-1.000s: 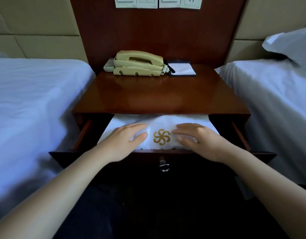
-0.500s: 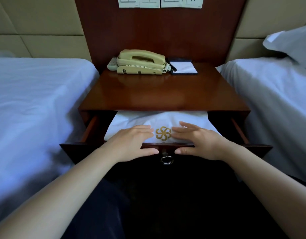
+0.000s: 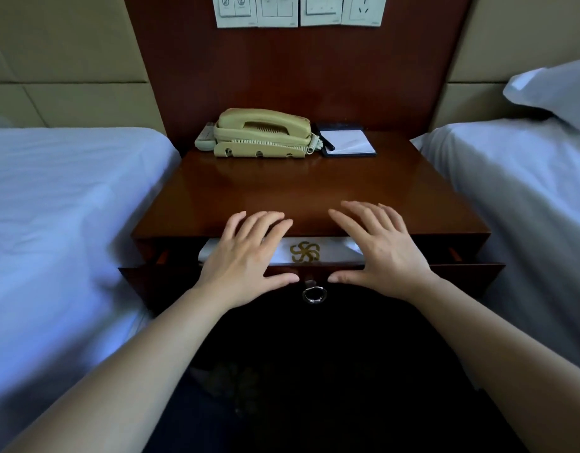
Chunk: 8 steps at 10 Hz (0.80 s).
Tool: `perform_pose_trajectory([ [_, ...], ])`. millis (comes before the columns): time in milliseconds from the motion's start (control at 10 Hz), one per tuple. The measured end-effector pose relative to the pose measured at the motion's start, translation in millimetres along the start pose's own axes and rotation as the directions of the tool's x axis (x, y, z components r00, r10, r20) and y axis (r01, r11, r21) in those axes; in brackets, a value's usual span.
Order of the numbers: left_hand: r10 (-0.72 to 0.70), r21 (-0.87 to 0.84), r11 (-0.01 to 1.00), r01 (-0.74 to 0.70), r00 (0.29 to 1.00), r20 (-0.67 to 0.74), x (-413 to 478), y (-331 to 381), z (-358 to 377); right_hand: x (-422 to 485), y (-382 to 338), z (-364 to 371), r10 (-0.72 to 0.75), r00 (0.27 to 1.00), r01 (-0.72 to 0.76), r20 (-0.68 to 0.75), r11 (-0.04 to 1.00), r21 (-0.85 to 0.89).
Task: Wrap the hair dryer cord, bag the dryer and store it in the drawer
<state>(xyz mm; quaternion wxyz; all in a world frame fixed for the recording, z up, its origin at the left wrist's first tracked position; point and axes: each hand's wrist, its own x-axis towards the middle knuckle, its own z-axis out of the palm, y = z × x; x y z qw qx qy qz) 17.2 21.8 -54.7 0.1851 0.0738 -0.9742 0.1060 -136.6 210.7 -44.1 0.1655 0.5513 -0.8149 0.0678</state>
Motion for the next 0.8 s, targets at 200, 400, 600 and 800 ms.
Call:
perform_pose_trajectory([
  [200, -0.031, -0.030, 0.999, 0.033, 0.997, 0.065, 19, -11, 12, 20, 12, 12, 0.117, 0.992, -0.119, 0.052, 0.993, 0.028],
  [400, -0.070, -0.124, 0.991, 0.053, 0.988, -0.140, 33, -9, 20, 31, 12, 22, 0.109, 0.973, -0.106, -0.203, 0.994, 0.024],
  [600, -0.153, -0.185, 0.970, 0.157, 0.988, 0.036, 44, 0, -11, 40, 6, -9, 0.161, 0.978, -0.170, 0.131, 0.984, 0.058],
  [800, -0.096, -0.270, 0.911, 0.311, 0.799, 0.593, 93, -25, -55, 83, 32, -49, 0.172, 0.860, -0.315, 0.481, 0.920, 0.235],
])
